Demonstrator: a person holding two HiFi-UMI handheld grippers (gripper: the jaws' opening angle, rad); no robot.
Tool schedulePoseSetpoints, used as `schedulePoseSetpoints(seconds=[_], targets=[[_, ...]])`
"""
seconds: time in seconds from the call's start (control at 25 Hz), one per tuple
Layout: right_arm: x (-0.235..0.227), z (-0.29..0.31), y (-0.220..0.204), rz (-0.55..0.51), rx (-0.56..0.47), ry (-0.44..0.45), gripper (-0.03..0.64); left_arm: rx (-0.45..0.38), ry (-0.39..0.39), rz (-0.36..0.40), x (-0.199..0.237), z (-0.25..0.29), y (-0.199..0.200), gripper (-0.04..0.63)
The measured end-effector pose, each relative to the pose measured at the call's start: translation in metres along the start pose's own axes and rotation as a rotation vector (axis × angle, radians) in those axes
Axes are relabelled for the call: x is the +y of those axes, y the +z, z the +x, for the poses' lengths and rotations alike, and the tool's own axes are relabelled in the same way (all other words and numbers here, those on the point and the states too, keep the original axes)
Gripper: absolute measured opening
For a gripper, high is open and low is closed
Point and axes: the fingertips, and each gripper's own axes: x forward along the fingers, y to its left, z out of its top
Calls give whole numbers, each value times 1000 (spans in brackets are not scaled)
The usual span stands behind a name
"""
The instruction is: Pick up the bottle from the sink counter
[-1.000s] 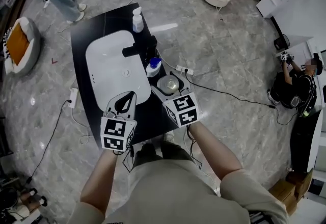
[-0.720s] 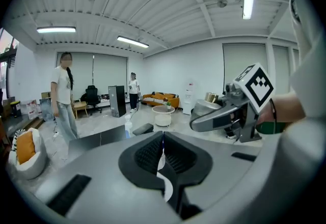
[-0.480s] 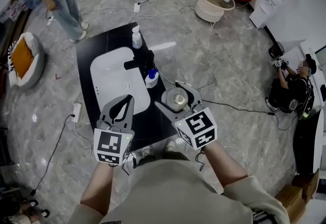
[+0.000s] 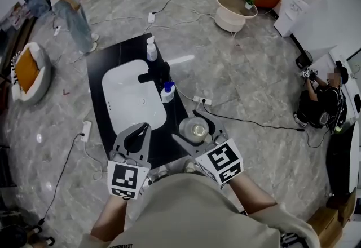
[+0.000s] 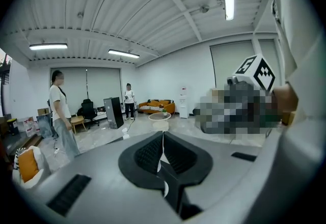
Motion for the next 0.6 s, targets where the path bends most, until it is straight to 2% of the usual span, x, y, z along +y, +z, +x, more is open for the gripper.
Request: schedulePoseSetpoints(seconds=[0.24,0.6], targets=[[5,-2,-16,12,37,-2,327,20,-3,-27,-4,-8,-11,8],[5,-2,-18,3,40,-4,327,-5,8,-34,-1,-7,-4,8]])
